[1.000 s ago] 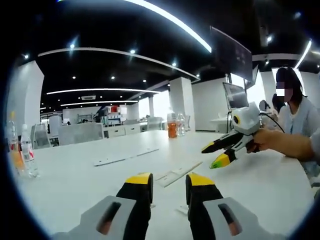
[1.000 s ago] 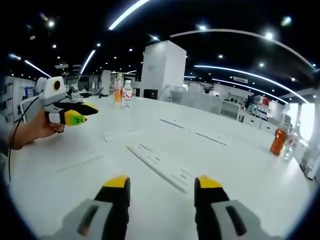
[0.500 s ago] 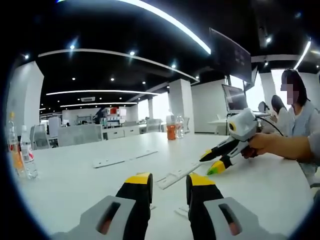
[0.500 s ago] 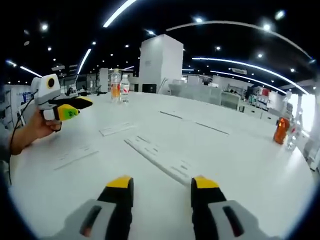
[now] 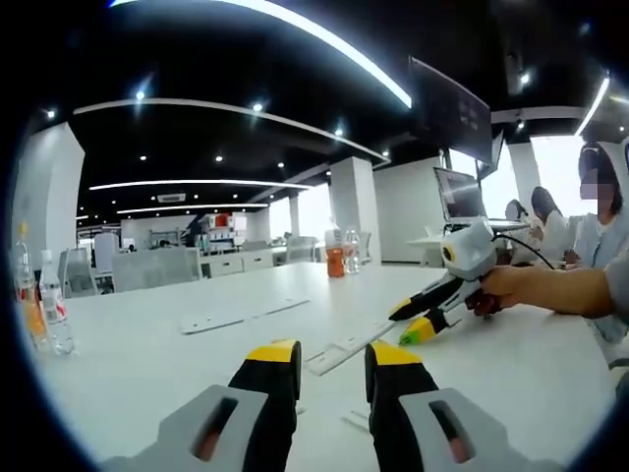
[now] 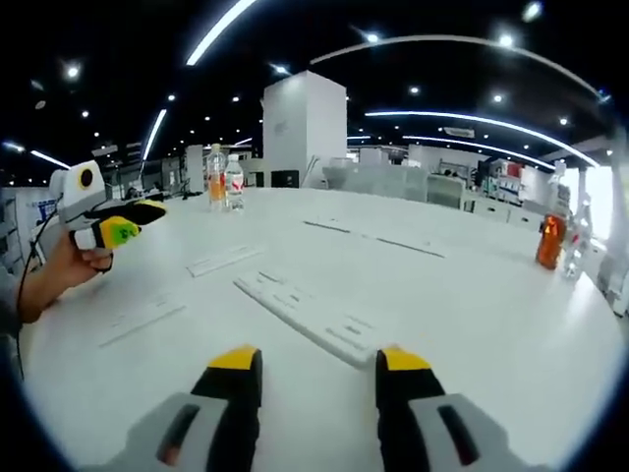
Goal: Locate the socket holder cover, grip the socket holder cover, clip it into the socket holder slot.
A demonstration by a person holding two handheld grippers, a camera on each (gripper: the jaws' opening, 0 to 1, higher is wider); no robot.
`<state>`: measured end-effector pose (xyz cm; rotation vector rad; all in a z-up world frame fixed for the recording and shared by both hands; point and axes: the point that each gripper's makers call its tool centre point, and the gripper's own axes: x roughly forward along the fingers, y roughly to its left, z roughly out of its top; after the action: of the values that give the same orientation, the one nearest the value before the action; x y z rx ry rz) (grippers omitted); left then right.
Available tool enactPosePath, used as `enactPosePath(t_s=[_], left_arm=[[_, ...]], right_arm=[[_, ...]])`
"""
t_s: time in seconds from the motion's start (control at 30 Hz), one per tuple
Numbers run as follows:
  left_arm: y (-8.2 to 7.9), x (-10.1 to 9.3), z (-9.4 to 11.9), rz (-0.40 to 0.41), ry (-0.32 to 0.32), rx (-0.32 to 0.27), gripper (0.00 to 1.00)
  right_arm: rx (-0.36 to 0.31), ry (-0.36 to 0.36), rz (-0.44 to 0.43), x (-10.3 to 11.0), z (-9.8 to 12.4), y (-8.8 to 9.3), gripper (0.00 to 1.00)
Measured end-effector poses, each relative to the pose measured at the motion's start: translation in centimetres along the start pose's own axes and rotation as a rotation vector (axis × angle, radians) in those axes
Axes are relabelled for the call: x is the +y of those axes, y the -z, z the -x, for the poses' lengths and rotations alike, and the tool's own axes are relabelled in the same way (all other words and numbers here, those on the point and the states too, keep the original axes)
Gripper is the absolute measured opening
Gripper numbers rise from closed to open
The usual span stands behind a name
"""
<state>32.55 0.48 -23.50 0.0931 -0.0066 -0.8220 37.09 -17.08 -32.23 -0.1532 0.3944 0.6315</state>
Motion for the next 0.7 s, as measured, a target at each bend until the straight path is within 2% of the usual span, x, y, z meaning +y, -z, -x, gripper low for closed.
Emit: enactPosePath(t_s=[0.7], left_arm=[[-0.3,-0.5,0.2,0.005,0.012,-0.007,0.26]], right_arm=[[0.002,-0.025,0.025,1.3,-0.7,-0.5,0.47]])
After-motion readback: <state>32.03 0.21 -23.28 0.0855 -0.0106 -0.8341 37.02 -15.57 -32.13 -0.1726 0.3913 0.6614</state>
